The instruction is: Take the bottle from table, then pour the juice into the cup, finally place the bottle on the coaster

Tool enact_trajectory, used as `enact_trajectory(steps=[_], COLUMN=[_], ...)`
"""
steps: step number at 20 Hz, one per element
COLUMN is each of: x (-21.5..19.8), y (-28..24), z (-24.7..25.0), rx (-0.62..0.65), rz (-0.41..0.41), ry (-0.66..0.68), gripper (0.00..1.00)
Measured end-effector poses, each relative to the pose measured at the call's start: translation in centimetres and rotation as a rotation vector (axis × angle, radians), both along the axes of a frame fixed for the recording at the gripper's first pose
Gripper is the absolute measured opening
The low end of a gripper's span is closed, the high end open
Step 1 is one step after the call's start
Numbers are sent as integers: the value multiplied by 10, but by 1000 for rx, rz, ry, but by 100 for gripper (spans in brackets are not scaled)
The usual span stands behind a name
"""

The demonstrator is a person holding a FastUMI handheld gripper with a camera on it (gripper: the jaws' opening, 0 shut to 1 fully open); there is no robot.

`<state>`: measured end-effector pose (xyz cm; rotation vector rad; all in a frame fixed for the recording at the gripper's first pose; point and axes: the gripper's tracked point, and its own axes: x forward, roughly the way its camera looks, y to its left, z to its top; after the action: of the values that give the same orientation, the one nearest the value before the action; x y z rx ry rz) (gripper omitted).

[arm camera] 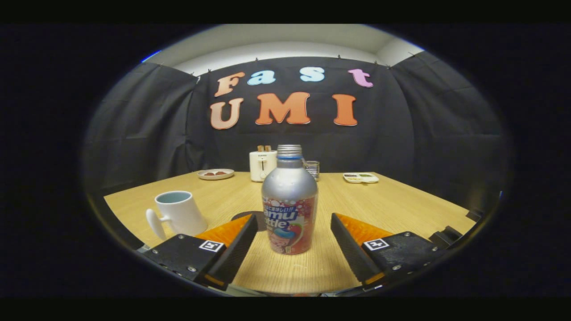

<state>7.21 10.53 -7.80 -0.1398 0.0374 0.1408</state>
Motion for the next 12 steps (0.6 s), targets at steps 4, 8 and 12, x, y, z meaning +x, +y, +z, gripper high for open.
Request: enact_trajectory(steps=[4,8,12], x=[3,6,8], y=[3,12,11], z=[-12,-30,-35], rx=[37,21,10], rz=[25,48,40], ry=[35,80,85], gripper=[98,95,89])
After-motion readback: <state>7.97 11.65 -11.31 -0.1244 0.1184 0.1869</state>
